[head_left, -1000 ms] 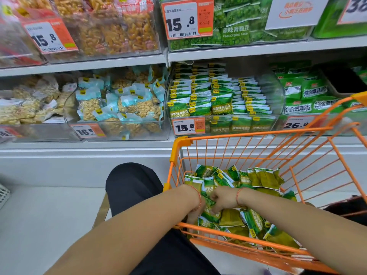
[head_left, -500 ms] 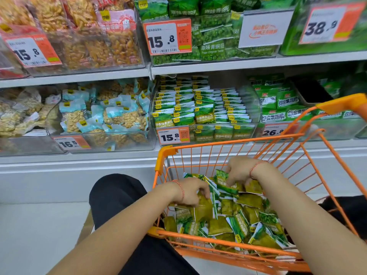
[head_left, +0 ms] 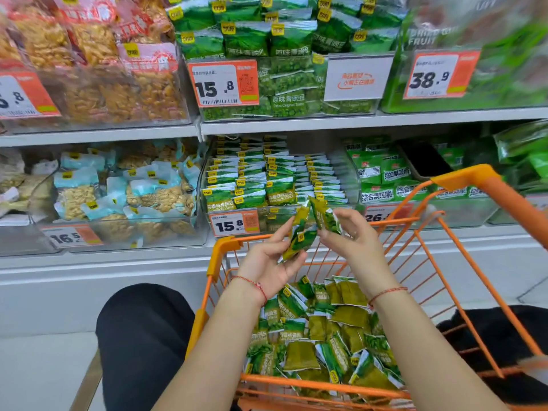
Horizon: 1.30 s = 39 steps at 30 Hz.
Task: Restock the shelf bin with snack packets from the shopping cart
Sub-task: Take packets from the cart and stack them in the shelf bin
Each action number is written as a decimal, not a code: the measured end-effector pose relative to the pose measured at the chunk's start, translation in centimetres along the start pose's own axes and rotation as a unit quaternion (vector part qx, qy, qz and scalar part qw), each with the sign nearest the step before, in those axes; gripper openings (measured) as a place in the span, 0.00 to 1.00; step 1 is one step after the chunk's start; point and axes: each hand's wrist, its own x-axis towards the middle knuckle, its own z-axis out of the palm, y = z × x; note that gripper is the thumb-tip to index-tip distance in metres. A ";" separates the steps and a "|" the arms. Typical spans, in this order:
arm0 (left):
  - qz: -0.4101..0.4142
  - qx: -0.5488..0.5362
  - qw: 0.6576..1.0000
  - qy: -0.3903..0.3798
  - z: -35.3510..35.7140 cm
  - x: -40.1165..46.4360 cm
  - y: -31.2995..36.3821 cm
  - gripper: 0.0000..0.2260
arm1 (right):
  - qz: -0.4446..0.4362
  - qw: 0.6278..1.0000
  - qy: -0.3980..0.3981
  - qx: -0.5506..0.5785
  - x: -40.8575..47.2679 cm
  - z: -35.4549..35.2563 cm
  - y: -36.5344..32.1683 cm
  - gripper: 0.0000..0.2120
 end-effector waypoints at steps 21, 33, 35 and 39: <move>0.043 0.020 0.998 0.028 -1.1 -0.1 -0.3 0.36 | 0.226 0.952 -0.011 0.207 -0.3 -0.3 0.7 0.29; 0.061 0.080 0.987 0.125 -0.9 -0.8 0.0 0.16 | -0.132 0.988 0.071 -0.032 -1.1 0.2 0.4 0.14; 0.071 0.098 0.983 0.136 -1.0 -0.7 -0.1 0.17 | -0.279 0.940 0.085 -0.176 -1.4 0.4 0.8 0.15; 0.060 0.155 0.979 0.119 -0.5 -1.1 -0.3 0.16 | -0.362 0.879 0.077 -0.301 -1.7 0.8 1.5 0.13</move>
